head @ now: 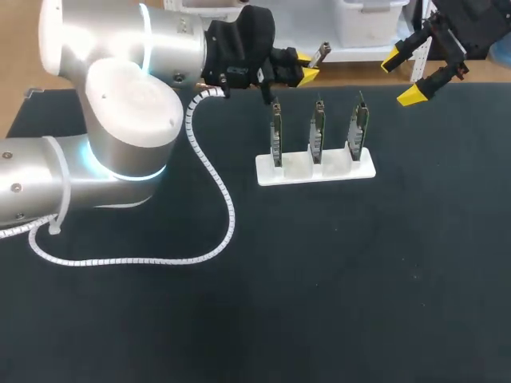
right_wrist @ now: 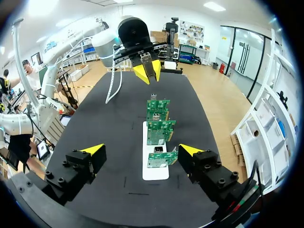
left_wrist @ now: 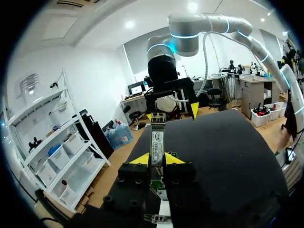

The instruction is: Pick up the optical module with the left hand, and insert it into the network port with the right hand.

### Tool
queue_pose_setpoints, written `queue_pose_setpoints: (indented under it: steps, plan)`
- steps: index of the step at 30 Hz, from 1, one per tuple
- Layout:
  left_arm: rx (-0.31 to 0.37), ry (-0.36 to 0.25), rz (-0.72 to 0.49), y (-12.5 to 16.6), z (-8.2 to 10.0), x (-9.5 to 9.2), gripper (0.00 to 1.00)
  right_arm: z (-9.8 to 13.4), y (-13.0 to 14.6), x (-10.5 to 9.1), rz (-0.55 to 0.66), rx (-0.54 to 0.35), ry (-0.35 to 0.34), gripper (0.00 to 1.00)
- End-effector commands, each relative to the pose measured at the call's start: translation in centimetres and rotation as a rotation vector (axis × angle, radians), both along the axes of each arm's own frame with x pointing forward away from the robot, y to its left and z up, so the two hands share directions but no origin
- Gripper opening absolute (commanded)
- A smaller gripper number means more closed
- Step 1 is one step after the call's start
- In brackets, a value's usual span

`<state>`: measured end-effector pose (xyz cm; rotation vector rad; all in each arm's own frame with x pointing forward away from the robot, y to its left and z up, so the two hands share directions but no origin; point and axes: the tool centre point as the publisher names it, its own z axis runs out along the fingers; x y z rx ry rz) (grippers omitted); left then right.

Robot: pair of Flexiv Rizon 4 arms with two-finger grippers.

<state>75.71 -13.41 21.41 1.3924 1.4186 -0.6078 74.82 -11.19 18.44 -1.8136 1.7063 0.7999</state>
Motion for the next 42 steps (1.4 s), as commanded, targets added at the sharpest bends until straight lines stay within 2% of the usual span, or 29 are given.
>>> queue_pose_setpoints:
  steps: [1, 4, 8, 13, 21, 27, 36, 42]
  plan:
    - [-0.227, -0.076, 0.024, -2.0, -0.5, -0.9, 0.0, 0.0, 0.0, -0.2, -0.004, -0.001, -0.003, 1.0]
    - [-0.285, -0.085, 0.05, -2.5, 0.8, -1.0, 0.0, 0.0, 0.0, -0.2, -0.004, -0.001, -0.003, 1.0]
    - [-0.272, -0.082, 0.048, -3.1, 2.4, -1.3, 0.0, 0.0, 0.0, -0.2, -0.004, -0.001, -0.003, 1.0]
    - [-0.287, -0.043, 0.033, -3.6, 3.5, -1.8, 0.0, 0.0, 0.0, -0.2, -0.004, -0.001, -0.003, 1.0]
    - [-0.272, 0.071, -0.019, -4.3, 4.2, -2.5, 0.0, 0.0, 0.0, -0.2, -0.004, -0.001, -0.003, 1.0]
    - [-0.268, 0.128, -0.047, -5.5, 3.8, -3.2, 0.0, 0.0, 0.0, -0.2, -0.004, -0.001, -0.003, 1.0]
    - [-0.315, 0.12, -0.055, -7.3, 2.4, -4.2, 0.0, 0.0, 0.0, -0.2, -0.004, -0.001, -0.003, 1.0]
    - [-0.333, 0.112, -0.042, -7.5, 1.3, -4.5, 0.0, 0.0, 0.0, -0.2, -0.004, -0.001, -0.003, 1.0]
